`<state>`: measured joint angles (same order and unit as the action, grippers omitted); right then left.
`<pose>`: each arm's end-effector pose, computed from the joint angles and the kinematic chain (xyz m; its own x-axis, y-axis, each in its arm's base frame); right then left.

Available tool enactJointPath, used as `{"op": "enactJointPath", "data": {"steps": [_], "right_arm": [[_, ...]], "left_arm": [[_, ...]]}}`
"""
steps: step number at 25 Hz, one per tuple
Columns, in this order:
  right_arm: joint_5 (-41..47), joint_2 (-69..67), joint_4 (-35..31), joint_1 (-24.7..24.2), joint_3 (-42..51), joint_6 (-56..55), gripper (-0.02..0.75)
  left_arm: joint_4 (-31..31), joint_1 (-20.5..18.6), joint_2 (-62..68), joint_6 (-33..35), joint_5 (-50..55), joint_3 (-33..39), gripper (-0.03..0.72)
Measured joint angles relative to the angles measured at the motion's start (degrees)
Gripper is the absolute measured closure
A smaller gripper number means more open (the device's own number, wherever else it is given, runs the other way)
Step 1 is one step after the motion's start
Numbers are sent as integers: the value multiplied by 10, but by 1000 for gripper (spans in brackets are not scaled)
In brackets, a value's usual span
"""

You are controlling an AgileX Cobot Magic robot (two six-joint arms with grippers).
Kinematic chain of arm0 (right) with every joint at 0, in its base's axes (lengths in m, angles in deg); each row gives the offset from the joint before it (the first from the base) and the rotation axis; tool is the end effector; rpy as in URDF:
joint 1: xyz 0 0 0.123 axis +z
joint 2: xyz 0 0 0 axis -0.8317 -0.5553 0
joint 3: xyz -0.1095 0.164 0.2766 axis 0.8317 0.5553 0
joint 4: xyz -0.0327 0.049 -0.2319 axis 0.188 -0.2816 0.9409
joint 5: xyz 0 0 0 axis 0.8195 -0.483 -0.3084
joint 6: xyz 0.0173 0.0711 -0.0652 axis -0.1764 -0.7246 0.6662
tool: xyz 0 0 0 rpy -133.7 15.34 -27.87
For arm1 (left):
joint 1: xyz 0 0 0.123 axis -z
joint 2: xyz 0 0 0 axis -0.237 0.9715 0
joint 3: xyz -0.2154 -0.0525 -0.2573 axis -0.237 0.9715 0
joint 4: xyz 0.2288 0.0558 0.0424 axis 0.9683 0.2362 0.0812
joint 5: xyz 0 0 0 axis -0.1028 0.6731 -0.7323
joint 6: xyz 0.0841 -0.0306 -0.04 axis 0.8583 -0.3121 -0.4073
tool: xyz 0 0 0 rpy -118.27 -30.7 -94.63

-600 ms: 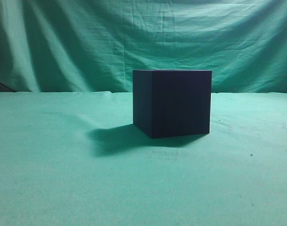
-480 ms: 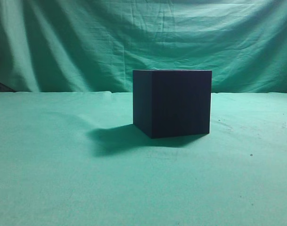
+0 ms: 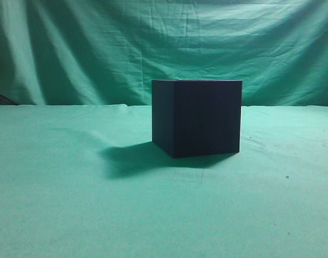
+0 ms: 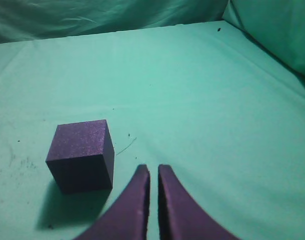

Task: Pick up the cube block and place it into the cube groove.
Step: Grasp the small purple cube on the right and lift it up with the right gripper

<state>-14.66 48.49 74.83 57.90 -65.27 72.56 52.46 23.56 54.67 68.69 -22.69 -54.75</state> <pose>-0.0088 -0.0063 0.1675 -0.3081 0.0824 -0.9478 0.0581 0.9960 0.0677 -0.0079 0.0047 0.1706 -0.2657 0.0965 -0.9592 0.1540 0.9864 0.0566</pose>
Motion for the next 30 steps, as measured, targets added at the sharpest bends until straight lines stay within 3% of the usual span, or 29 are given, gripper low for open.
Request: {"op": "enactJointPath", "data": {"steps": [8,9,16,18,21,25,30], "right_arm": [[-16,0,7,0,1,0,738],[-35,0,8,0,1,0,691],[-273,0,12,0,1,-24,691],[-304,0,14,0,1,-31,691],[-253,-4,15,0,-29,-42,691],[-114,-81,13,0,-118,-45,691],[23,-206,-61,0,-199,-47,691]], "left_arm": [[0,0,0,0,0,0,688],[0,0,0,0,0,0,688],[0,0,0,0,0,0,688],[0,0,0,0,0,0,688],[0,0,0,0,0,0,688],[0,0,0,0,0,0,688],[0,0,0,0,0,0,688]]}}
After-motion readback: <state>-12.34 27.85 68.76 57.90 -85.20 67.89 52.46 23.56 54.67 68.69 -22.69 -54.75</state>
